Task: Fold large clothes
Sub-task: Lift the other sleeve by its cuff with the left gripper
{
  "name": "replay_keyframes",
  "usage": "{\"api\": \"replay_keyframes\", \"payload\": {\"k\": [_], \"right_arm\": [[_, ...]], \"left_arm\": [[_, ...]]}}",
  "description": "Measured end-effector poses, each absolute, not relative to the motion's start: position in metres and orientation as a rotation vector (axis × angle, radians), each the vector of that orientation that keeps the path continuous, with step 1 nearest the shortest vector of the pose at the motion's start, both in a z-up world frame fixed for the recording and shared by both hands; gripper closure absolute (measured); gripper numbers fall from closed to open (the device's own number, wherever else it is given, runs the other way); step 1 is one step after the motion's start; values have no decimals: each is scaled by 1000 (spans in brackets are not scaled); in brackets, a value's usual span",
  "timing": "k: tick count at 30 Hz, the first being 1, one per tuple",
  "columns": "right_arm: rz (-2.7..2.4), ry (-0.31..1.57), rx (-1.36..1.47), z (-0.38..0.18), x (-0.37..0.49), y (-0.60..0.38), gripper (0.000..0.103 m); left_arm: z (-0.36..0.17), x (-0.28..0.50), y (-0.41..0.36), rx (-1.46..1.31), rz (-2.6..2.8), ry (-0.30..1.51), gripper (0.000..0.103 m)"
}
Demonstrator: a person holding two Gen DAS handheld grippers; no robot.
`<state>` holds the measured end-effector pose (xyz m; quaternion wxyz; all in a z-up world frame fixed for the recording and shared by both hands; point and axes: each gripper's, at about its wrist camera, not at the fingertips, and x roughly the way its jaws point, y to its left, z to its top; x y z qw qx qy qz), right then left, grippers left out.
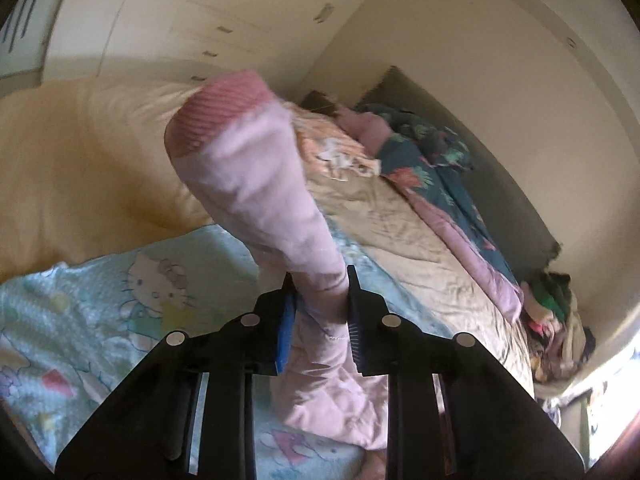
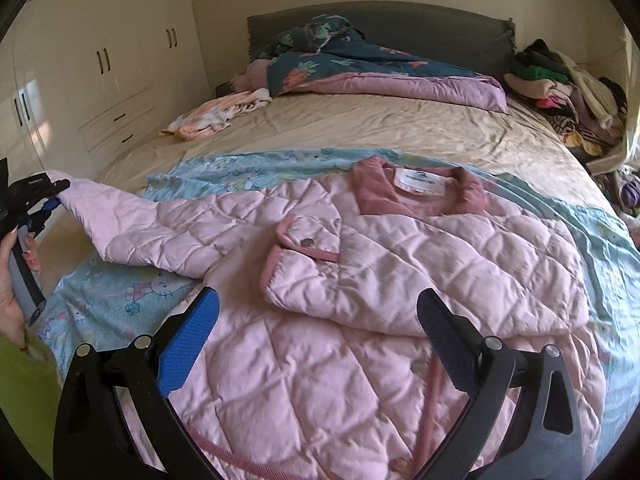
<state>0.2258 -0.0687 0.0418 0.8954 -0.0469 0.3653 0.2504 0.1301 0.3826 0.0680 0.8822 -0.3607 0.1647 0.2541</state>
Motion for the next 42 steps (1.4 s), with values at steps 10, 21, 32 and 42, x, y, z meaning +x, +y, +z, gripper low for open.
{"api": "replay_keyframes", "payload": {"k": [10, 21, 32, 42], "right_arm": [[515, 727, -43, 57, 214, -99, 4], [467, 679, -7, 73, 202, -129, 4], [435, 650, 35, 76, 191, -156, 4], [408, 643, 56, 72, 189, -176, 4]], "left_arm": [[110, 151, 317, -583, 451, 369, 88], [147, 166, 261, -475, 371, 350, 88], [165, 184, 194, -367, 271, 361, 88], [159, 201, 142, -296, 172, 386, 88]]}}
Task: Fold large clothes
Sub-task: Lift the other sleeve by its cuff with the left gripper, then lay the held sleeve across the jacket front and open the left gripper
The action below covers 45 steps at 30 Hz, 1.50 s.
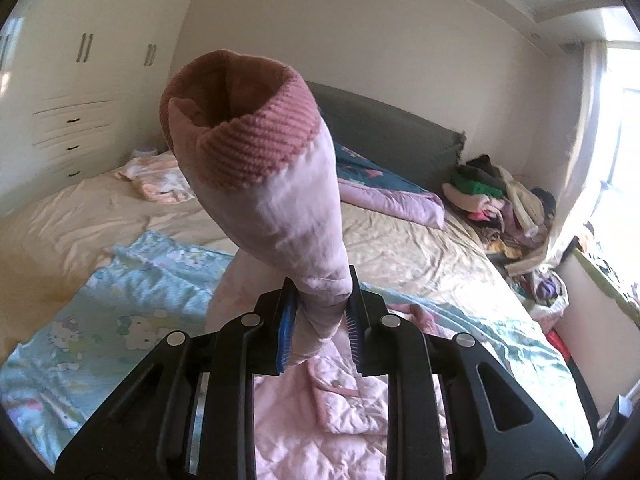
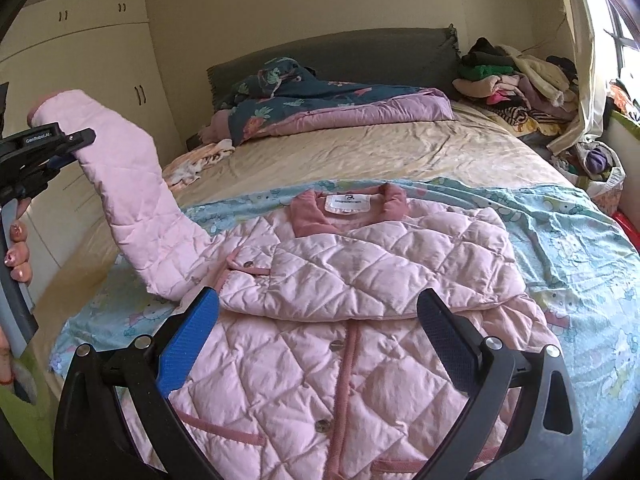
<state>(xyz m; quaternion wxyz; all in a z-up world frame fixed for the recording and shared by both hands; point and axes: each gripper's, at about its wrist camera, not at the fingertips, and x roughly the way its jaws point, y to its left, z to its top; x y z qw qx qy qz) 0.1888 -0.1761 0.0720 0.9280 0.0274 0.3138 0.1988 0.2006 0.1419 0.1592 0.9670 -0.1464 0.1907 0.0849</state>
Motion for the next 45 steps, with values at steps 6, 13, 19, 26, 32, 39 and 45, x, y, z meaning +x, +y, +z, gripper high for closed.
{"api": "replay_keyframes", "payload": {"k": [6, 13, 19, 26, 32, 39, 45], "right_arm": [[384, 642, 78, 69, 191, -193, 4], [351, 660, 131, 62, 197, -215, 4], [317, 665, 153, 56, 199, -232, 4], [262, 675, 182, 48, 203, -256, 4], [206, 695, 211, 35, 210, -280, 4], [145, 729, 235, 19, 218, -301, 4], [115, 746, 241, 10, 224, -312, 4]], "left_arm": [[148, 212, 113, -259, 104, 417, 88], [127, 226, 78, -213, 33, 468, 88], [106, 236, 45, -162, -43, 523, 89], [65, 249, 7, -58, -105, 612, 89], [35, 255, -17, 21, -153, 666, 89], [6, 256, -42, 138, -195, 694, 71], [-20, 252, -51, 203, -249, 778, 36]]}}
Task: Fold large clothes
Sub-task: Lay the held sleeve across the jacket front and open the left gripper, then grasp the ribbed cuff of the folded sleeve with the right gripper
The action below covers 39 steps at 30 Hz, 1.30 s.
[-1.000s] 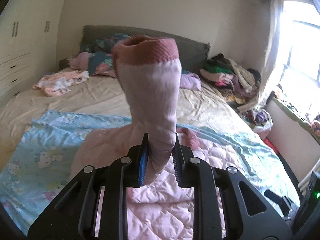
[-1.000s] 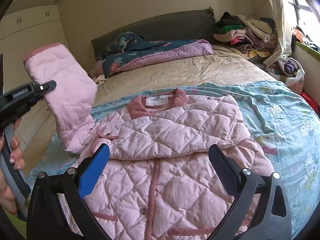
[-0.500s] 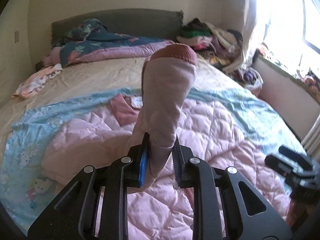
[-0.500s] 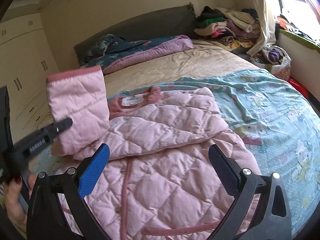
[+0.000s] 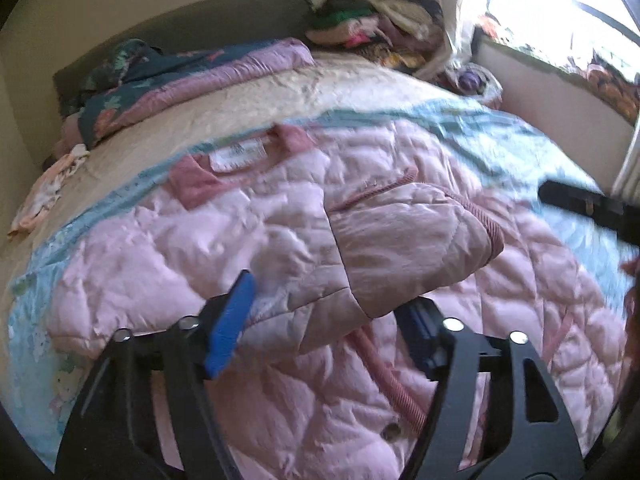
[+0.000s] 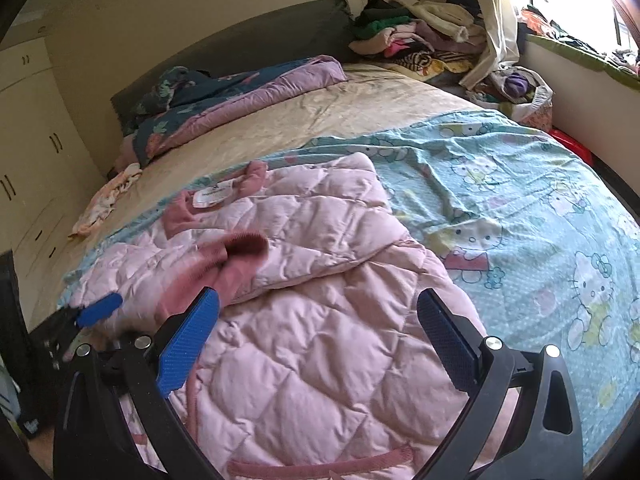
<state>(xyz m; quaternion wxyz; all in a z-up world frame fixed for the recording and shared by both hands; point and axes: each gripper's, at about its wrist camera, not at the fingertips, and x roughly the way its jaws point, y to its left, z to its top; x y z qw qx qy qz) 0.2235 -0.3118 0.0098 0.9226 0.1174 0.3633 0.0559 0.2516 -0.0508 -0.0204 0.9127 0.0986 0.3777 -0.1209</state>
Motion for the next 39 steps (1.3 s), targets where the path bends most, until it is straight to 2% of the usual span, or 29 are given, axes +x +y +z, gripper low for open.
{"api": "replay_keyframes", "payload": {"k": [1, 3, 4, 5, 11, 24, 32, 33, 35, 36, 38, 39], "right_arm": [[112, 748, 243, 9, 224, -313, 4], [100, 754, 243, 6, 226, -316, 4], [98, 757, 246, 5, 227, -317, 4], [98, 764, 253, 2, 229, -317, 4], [145, 818, 283, -8, 235, -303, 4], [296, 933, 277, -37, 254, -231, 4], [305, 1007, 392, -65, 270, -224, 5], [307, 1005, 400, -66, 270, -224, 7], [318, 993, 404, -67, 270, -223, 32], [328, 988, 406, -67, 272, -222, 40], [354, 966, 408, -65, 271, -220, 66], [358, 951, 397, -63, 270, -219, 70]], "left_arm": [[-24, 250, -50, 207, -262, 794, 29], [-28, 244, -46, 197, -303, 821, 23], [-28, 241, -42, 182, -335, 830, 14], [-27, 238, -39, 164, -362, 839, 10], [-11, 234, -13, 77, -387, 825, 10], [11, 277, 98, -87, -123, 778, 10], [17, 280, 172, -216, 20, 754, 10], [18, 281, 177, -224, 30, 752, 10], [20, 281, 189, -245, 39, 744, 10], [20, 282, 196, -253, 50, 738, 10], [22, 281, 208, -279, 75, 731, 10], [22, 281, 213, -296, 79, 729, 10]]}}
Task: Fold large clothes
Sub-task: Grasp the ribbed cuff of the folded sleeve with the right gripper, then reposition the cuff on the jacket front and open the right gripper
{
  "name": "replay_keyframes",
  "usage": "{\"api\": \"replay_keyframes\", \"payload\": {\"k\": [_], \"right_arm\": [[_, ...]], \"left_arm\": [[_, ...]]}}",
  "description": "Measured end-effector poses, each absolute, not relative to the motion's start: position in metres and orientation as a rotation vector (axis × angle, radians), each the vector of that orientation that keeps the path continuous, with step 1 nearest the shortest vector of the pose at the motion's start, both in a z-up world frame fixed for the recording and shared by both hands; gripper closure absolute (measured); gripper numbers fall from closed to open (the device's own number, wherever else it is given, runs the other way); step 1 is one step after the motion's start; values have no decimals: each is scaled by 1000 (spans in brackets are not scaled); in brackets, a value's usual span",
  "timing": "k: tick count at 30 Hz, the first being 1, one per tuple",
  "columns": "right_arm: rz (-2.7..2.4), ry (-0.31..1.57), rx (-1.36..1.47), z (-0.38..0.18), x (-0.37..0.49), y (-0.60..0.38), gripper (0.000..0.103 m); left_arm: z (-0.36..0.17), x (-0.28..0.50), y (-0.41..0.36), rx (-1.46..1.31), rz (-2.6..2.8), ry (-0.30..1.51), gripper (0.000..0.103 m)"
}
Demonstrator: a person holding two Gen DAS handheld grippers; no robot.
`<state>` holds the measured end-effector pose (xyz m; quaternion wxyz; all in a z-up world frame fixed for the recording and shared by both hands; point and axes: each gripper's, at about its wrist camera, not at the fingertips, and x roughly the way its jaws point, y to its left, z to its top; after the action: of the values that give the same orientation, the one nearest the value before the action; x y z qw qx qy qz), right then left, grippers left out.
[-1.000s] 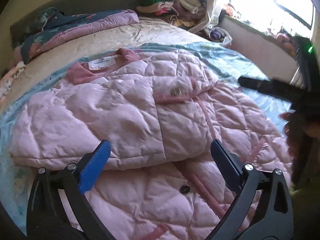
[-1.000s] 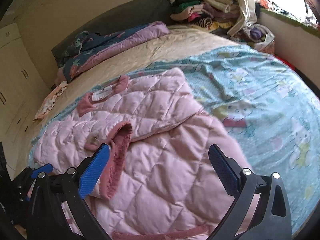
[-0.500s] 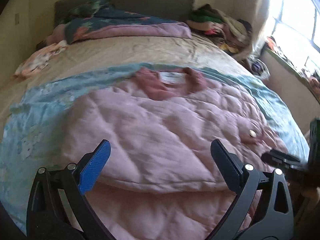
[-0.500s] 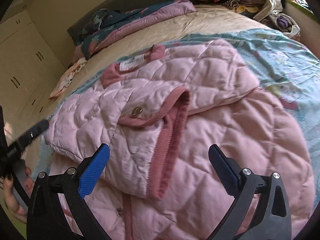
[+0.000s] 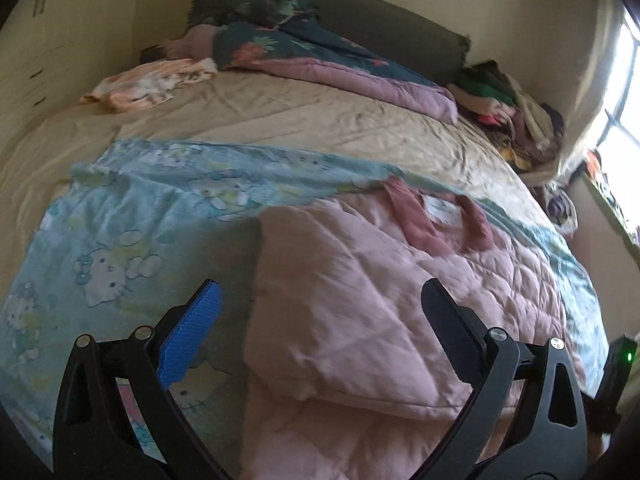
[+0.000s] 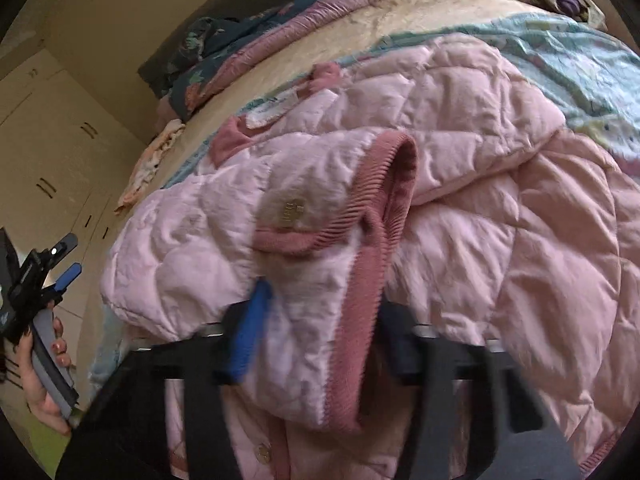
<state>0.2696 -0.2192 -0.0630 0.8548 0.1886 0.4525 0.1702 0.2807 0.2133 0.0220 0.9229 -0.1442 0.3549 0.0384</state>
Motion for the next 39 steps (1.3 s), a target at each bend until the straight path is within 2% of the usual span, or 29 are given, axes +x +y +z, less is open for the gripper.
{"api": "replay_keyframes", "payload": {"k": [2, 5, 13, 17, 22, 33, 36, 39], "right_arm": [[360, 908, 369, -55, 266, -216, 84], [384, 840, 338, -32, 263, -215, 89], [461, 618, 118, 74, 281, -204, 91], [443, 541, 4, 98, 292, -208, 92], [413, 557, -57, 87, 311, -209, 92], [325, 685, -102, 24, 342, -212, 91], [307, 713, -104, 12, 346, -213, 87], [275, 740, -95, 5, 352, -218, 78]], "left_arm": [[23, 280, 222, -322, 90, 722, 10], [25, 279, 229, -335, 106, 713, 10], [26, 283, 230, -341, 102, 703, 10], [20, 291, 218, -311, 72, 723, 10], [12, 300, 191, -256, 27, 746, 10], [-15, 313, 130, -117, -77, 805, 10], [-20, 315, 127, -108, -73, 815, 10], [-23, 316, 122, -97, -84, 819, 10]]}}
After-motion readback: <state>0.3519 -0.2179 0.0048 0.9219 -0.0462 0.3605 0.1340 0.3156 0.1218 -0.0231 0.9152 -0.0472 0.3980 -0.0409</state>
